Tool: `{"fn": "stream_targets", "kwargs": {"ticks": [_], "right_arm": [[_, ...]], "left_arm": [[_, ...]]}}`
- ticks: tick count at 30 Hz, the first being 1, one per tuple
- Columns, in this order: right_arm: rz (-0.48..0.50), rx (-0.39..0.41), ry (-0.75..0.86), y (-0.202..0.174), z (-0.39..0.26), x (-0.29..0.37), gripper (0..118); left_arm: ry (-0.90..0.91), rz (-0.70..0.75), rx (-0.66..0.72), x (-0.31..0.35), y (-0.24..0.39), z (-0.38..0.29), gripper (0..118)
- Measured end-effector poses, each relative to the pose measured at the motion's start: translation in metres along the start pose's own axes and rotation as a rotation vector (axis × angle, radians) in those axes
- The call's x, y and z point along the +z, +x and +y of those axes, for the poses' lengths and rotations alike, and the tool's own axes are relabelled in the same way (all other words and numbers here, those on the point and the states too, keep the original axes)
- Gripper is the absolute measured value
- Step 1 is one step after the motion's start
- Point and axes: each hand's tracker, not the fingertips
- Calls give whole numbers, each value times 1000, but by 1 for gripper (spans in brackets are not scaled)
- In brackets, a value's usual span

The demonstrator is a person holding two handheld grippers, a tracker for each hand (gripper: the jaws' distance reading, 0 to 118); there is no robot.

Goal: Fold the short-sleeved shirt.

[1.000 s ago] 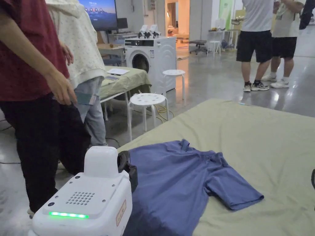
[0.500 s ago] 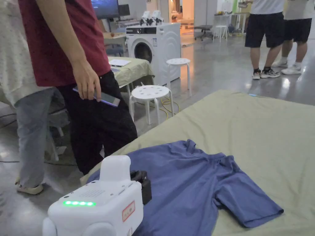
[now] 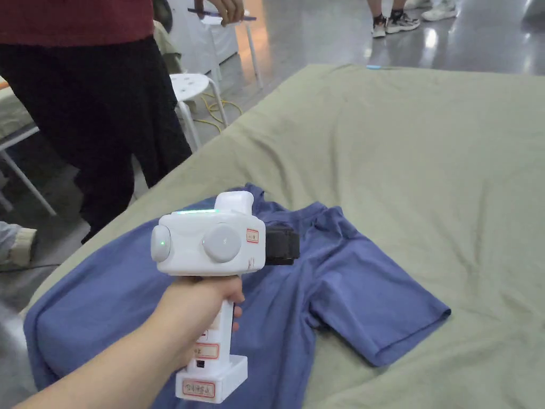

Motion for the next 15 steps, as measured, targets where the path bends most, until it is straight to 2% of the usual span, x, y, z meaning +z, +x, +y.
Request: {"fn": "stream_targets", "kwargs": {"ticks": [3, 5, 6, 7, 8, 10, 12, 15], "right_arm": [[-15, -19, -4, 9, -1, -5, 1], [-24, -27, -4, 13, -2, -4, 1], [-26, -28, -5, 12, -2, -4, 1], [-26, -27, -7, 12, -2, -3, 1], [-27, -23, -8, 13, -2, -2, 1], [-37, -20, -5, 14, -1, -1, 1], [-39, -35, -8, 15, 1, 1, 1], [-41, -52, 1, 9, 8, 7, 1]], "left_arm": [[-68, 75, 46, -32, 0, 9, 114], [-144, 68, 72, -49, 1, 12, 111], [-162, 68, 58, -53, 2, 11, 100], [-150, 116, 30, -51, 6, 8, 81], [-52, 124, -8, -43, 9, 7, 57], [-63, 129, -66, -40, 18, 5, 3], [-51, 134, -111, -34, 16, 0, 0], [-5, 101, -56, -14, 13, 2, 0]]}}
